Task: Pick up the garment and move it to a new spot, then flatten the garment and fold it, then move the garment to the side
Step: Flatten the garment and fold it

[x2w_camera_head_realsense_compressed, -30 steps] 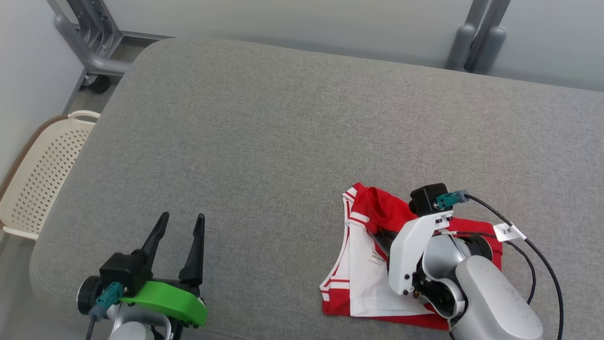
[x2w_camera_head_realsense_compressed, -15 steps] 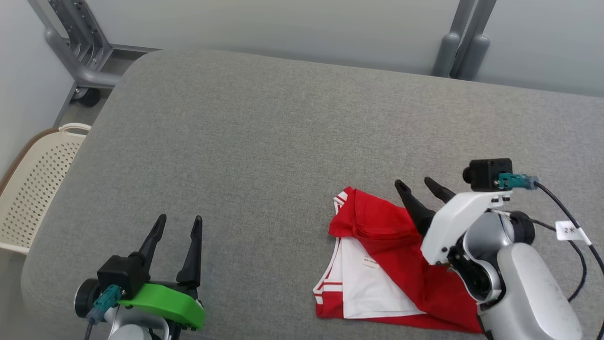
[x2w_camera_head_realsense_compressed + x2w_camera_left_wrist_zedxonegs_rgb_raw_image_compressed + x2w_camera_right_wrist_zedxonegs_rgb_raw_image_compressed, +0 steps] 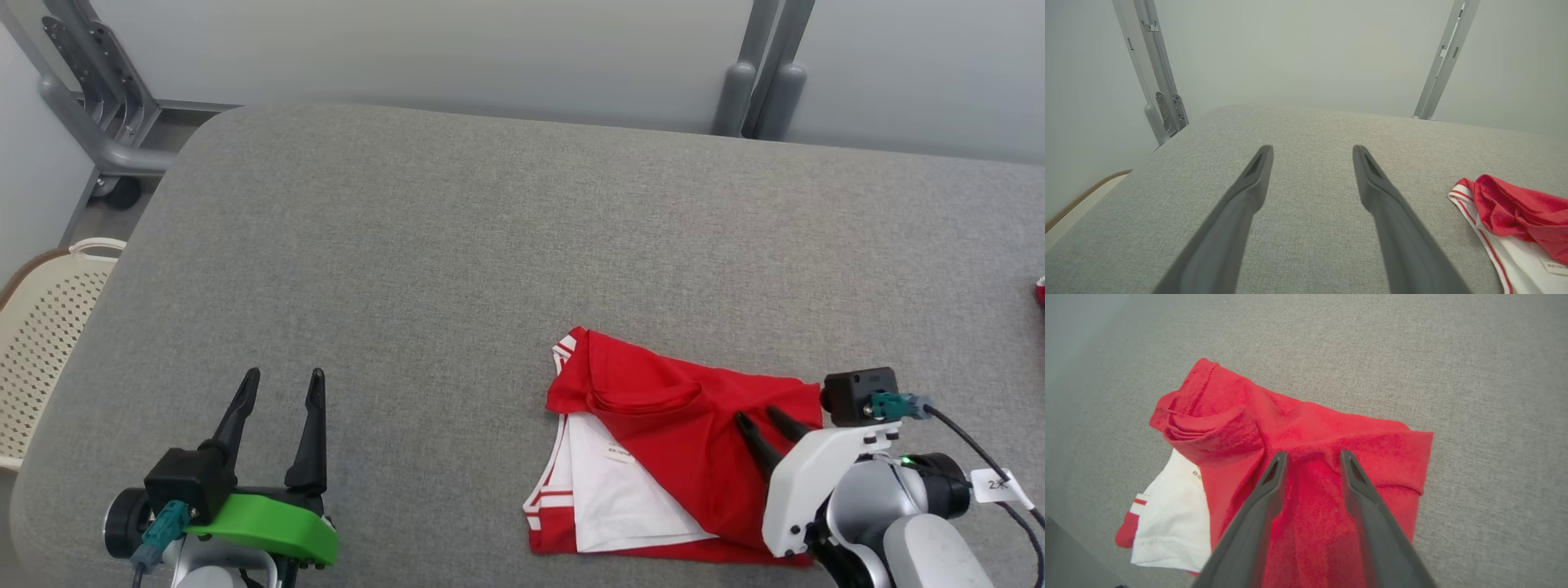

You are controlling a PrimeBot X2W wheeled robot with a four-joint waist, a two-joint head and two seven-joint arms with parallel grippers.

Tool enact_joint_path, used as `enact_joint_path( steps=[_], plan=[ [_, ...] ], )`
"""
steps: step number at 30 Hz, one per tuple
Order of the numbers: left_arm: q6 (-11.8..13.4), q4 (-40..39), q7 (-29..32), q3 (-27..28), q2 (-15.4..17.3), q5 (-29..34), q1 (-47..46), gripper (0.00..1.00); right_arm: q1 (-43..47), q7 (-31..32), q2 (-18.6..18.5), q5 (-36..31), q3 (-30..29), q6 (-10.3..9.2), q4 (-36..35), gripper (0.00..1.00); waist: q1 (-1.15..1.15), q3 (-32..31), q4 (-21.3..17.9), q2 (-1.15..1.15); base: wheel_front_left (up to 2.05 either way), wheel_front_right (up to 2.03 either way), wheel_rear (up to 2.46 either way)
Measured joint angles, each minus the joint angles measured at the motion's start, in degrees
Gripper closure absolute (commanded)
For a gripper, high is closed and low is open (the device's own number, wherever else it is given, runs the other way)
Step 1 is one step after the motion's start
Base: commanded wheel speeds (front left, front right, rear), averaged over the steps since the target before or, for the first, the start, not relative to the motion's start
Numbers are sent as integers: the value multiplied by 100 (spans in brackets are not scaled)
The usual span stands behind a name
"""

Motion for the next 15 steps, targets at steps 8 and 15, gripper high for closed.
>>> enact_joint_path(
  steps=[8, 15],
  plan=[
    [-43, 46, 0, 5, -29, 32, 1, 0, -52, -34, 26, 42, 371, 1, 258, 100, 0, 54, 34, 0, 0, 0, 0],
    [-52, 105, 0, -22, -27, 13, -10, 0, -204, -51, 43, -9, 639, 0, 593, 100, 0, 90, 110, 0, 0, 0, 0]
  ],
)
